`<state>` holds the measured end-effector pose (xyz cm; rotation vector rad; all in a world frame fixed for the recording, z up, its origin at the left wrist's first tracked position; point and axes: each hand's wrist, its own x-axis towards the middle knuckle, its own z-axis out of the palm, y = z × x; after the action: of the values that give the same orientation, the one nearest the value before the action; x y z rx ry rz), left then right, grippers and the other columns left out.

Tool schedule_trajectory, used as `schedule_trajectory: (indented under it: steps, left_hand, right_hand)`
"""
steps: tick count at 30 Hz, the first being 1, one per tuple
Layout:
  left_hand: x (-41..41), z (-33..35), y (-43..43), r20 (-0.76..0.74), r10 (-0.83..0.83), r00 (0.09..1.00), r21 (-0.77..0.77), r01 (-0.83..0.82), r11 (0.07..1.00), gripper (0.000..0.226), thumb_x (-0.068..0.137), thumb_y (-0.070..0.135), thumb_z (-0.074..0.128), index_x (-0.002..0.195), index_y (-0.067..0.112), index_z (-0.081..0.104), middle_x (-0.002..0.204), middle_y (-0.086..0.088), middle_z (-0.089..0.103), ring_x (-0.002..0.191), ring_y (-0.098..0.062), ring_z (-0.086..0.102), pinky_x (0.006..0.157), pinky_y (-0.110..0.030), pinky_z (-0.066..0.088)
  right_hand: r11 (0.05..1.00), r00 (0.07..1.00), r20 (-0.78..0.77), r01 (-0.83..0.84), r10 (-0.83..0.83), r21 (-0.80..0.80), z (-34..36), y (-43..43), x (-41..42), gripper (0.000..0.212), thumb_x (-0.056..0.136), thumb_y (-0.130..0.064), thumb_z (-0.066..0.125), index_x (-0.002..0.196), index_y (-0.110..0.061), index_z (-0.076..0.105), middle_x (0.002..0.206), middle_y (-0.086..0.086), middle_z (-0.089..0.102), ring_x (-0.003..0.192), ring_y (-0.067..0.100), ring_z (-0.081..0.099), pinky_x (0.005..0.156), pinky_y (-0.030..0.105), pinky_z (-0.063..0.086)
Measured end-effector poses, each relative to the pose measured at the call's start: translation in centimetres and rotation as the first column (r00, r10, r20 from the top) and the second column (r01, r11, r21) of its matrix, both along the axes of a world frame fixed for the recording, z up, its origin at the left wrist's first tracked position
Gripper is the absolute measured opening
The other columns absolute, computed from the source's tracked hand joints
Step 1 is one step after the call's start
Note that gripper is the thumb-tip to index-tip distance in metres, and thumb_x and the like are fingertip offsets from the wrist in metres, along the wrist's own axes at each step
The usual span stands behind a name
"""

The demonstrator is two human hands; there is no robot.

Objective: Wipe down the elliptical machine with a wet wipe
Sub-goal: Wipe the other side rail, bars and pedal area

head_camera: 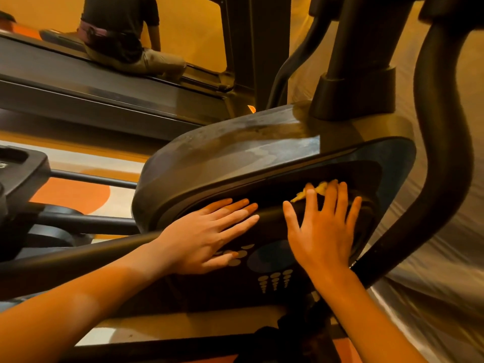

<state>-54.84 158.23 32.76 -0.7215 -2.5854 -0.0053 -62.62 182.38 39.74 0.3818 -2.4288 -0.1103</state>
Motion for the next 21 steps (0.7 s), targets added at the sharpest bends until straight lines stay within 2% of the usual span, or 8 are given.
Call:
schedule_trajectory:
  steps: [4,9,12,14,17,19,21]
  left_hand:
    - [-0.1,0.1,-0.1,-0.005,-0.015,1.000,0.006,0.015,1.000,0.072,0.109,0.055,0.027,0.168,0.020,0.005,0.175,-0.003,0.005,0.161,-0.018,-0.002,0.130,-0.035,-0.002]
    - [-0.1,0.1,-0.1,0.011,-0.005,1.000,0.008,0.005,1.000,0.069,0.110,0.052,0.026,0.168,0.019,0.006,0.175,-0.004,0.005,0.161,-0.017,-0.002,0.130,-0.034,-0.002]
    - [-0.1,0.1,-0.1,0.017,-0.001,1.000,-0.003,0.001,1.000,0.068,0.111,0.051,0.025,0.168,0.019,0.007,0.175,-0.004,0.006,0.161,-0.018,-0.001,0.130,-0.035,-0.001]
    - [0.0,0.1,-0.1,0.012,0.004,1.000,-0.008,-0.004,1.000,0.068,0.111,0.051,0.025,0.168,0.020,0.007,0.175,-0.004,0.007,0.161,-0.018,-0.001,0.130,-0.035,0.000]
    - [0.0,0.2,0.0,0.016,0.008,1.000,-0.014,-0.008,1.000,0.067,0.111,0.051,0.024,0.168,0.019,0.007,0.175,-0.005,0.009,0.161,-0.019,0.002,0.130,-0.037,0.003]
    - [0.1,0.3,0.0,0.013,0.013,1.000,-0.008,-0.013,1.000,0.067,0.111,0.051,0.024,0.168,0.019,0.008,0.175,-0.005,0.010,0.161,-0.019,0.003,0.129,-0.038,0.006]
    - [0.1,0.4,0.1,0.013,0.012,1.000,-0.016,-0.012,1.000,0.067,0.111,0.052,0.024,0.168,0.020,0.007,0.175,-0.004,0.009,0.161,-0.019,0.005,0.128,-0.039,0.009]
  right_hand:
    - [1.000,1.000,-0.020,-0.007,0.007,-0.001,0.6,1.4,-0.6,0.077,0.102,-0.066,0.015,0.144,-0.013,0.052,0.155,0.020,0.045,0.152,0.036,0.028,0.124,0.061,0.002]
    - [0.989,0.999,0.003,0.047,-0.047,-0.140,2.0,1.7,-1.2,0.087,0.100,-0.066,0.009,0.150,-0.003,0.046,0.158,0.018,0.042,0.153,0.031,0.026,0.126,0.058,-0.001]
    - [0.993,1.000,0.000,-0.028,0.028,-0.111,0.2,0.1,0.6,0.086,0.101,-0.067,0.016,0.151,-0.003,0.042,0.160,0.016,0.039,0.155,0.029,0.023,0.126,0.050,-0.002]
    - [0.994,0.999,-0.026,-0.025,0.023,-0.104,0.0,0.8,0.3,0.085,0.101,-0.066,0.020,0.151,-0.001,0.040,0.159,0.019,0.039,0.155,0.031,0.023,0.127,0.052,0.001]
    - [0.963,0.998,-0.025,0.046,-0.055,-0.264,1.7,2.2,-1.3,0.085,0.101,-0.064,0.021,0.150,0.003,0.039,0.156,0.025,0.041,0.153,0.037,0.025,0.126,0.059,0.006]
    - [0.945,0.998,-0.022,0.050,-0.061,-0.322,2.0,2.2,-1.5,0.084,0.102,-0.063,0.019,0.150,0.003,0.039,0.156,0.024,0.041,0.152,0.039,0.026,0.127,0.056,0.004]
    - [0.936,0.998,-0.049,0.016,-0.035,-0.353,1.6,2.0,-1.6,0.075,0.104,-0.059,0.023,0.143,0.000,0.048,0.151,0.021,0.047,0.149,0.040,0.031,0.126,0.054,0.006]
